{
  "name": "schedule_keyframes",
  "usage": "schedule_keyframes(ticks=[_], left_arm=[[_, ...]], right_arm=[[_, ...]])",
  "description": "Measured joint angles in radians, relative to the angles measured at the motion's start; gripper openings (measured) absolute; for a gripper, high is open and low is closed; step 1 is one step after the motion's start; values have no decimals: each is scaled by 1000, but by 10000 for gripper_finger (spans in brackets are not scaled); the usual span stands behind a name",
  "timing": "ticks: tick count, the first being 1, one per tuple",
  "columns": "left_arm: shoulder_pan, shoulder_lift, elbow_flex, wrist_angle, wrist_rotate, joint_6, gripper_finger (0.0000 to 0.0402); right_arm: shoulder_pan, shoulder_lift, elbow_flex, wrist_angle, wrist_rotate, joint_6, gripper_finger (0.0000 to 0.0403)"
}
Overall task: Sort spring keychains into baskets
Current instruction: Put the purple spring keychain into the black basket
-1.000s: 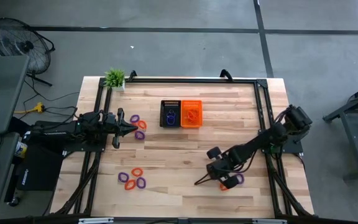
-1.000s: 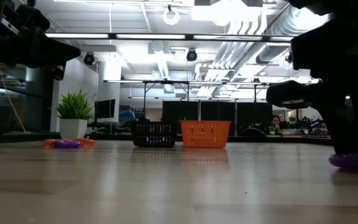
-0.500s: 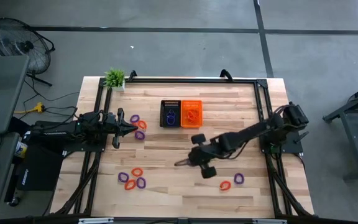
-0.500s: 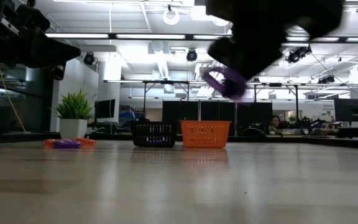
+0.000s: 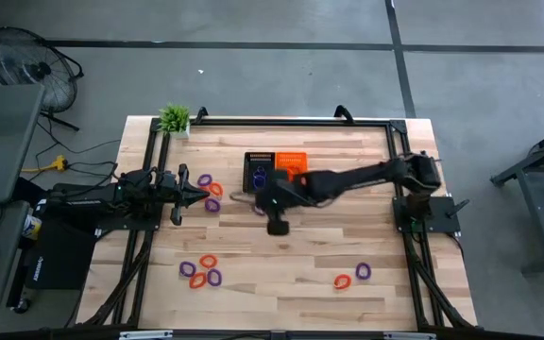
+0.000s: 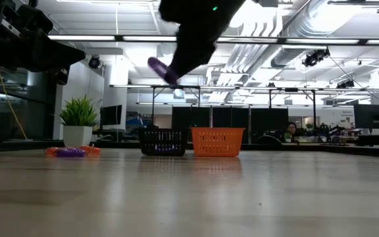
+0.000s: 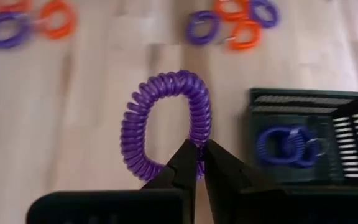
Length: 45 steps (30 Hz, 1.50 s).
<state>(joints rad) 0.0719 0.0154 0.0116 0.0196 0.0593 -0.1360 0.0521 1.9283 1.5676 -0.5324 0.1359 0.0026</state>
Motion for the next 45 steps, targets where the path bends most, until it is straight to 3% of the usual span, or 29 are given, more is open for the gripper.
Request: schedule_keyframes(ticks=[8,18,27,34,45], left_arm=[[0,0,0,0,0,0,1],[0,0,0,0,0,0,1],[0,0,0,0,0,0,1],[0,0,0,0,0,0,1],[0,0,0,0,0,0,1]], right_arm=[[-135,131,178,-76,15,68,15],[-253,171,197,-122,42,309,16],[-282,172,197,-135,28,354,24],[-287,203,197,-132,-44,360,59],[-288,214,197,-133,-57,357,106]])
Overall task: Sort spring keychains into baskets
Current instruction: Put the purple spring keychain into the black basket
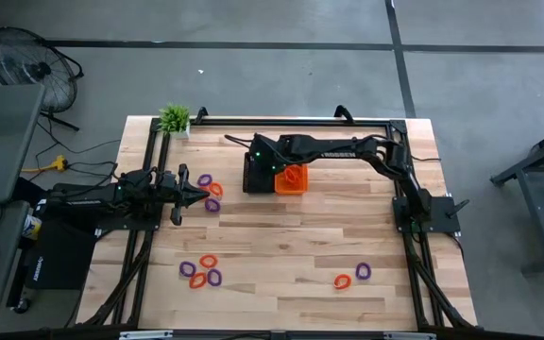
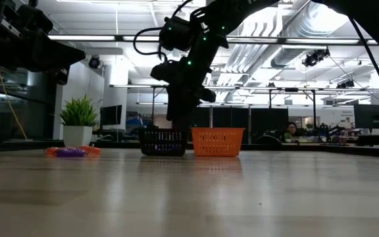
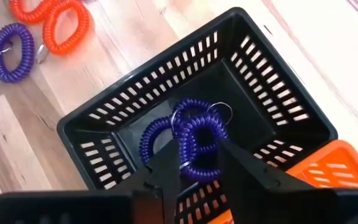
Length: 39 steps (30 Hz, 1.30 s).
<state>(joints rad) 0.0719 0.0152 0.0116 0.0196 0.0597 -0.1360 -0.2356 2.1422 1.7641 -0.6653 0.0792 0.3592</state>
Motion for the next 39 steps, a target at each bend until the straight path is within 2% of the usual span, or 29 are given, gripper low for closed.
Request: schedule_keyframes(ticks=[10,23,34,39], left_arm=[[0,0,0,0,0,0,1],[0,0,0,0,0,0,1],[0,0,0,0,0,0,1],[0,0,0,0,0,0,1]], right_arm=[[19,-6,0,95,-11,-10,128],[30,-6,0,59,21,0,189],[32,-36,0,-11,17,-28,193],[40,-57,0,-109,-61,-62,193]])
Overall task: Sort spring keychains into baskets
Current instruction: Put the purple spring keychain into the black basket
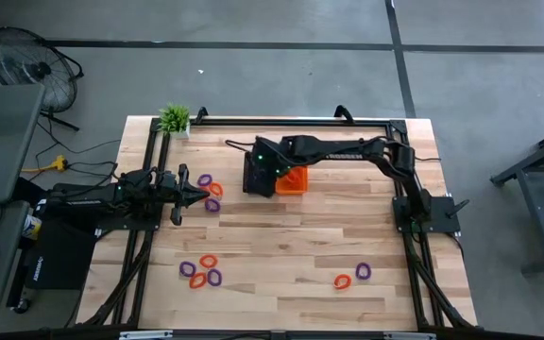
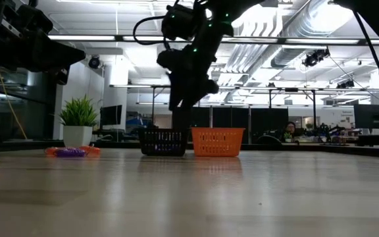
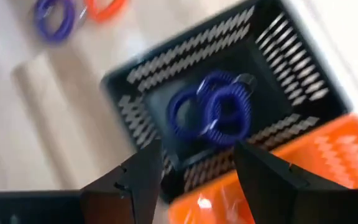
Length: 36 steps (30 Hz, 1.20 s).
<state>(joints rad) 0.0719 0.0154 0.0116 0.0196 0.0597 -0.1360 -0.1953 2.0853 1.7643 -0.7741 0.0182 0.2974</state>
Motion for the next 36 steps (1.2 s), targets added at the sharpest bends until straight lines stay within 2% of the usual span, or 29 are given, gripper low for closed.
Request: schedule_keyframes(ticks=[3,6,13,19,24,29,36], left_arm=[[0,0,0,0,0,0,1],[0,0,0,0,0,0,1],[0,0,0,0,-3,0,1],[0,0,0,0,-2,0,1],[0,0,0,0,-2,0,1],[0,0,0,0,-2,0,1],[0,0,0,0,1,0,1]], right_arm=[[17,-19,-4,-114,-69,-49,193],[37,-71,-70,-141,-140,-80,193],[108,-307,-405,-64,-251,-49,193],[219,-528,-710,6,-265,57,193],[345,-673,-893,12,-281,174,193],[498,-762,-1015,33,-320,200,193],[672,-773,-1092,64,-315,199,193]])
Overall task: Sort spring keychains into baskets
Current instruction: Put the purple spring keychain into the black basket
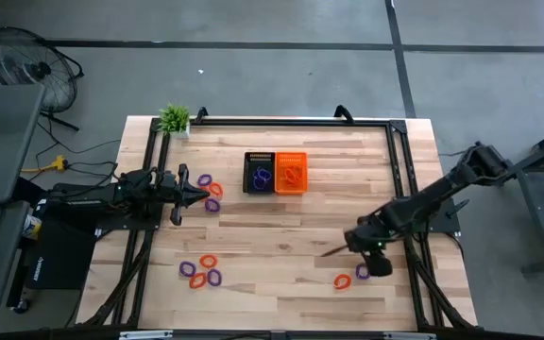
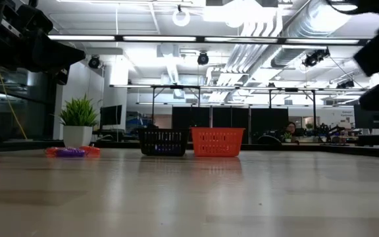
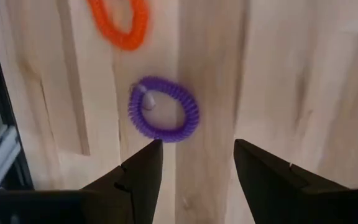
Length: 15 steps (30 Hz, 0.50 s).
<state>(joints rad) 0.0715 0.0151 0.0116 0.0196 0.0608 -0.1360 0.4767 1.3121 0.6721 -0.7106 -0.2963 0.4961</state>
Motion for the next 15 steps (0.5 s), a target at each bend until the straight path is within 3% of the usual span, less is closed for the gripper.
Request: schedule_keyframes(ticks=[15], left_arm=[[0,0,0,0,0,0,1]], right_arm=[[187,64,-1,67,194,-94,193]])
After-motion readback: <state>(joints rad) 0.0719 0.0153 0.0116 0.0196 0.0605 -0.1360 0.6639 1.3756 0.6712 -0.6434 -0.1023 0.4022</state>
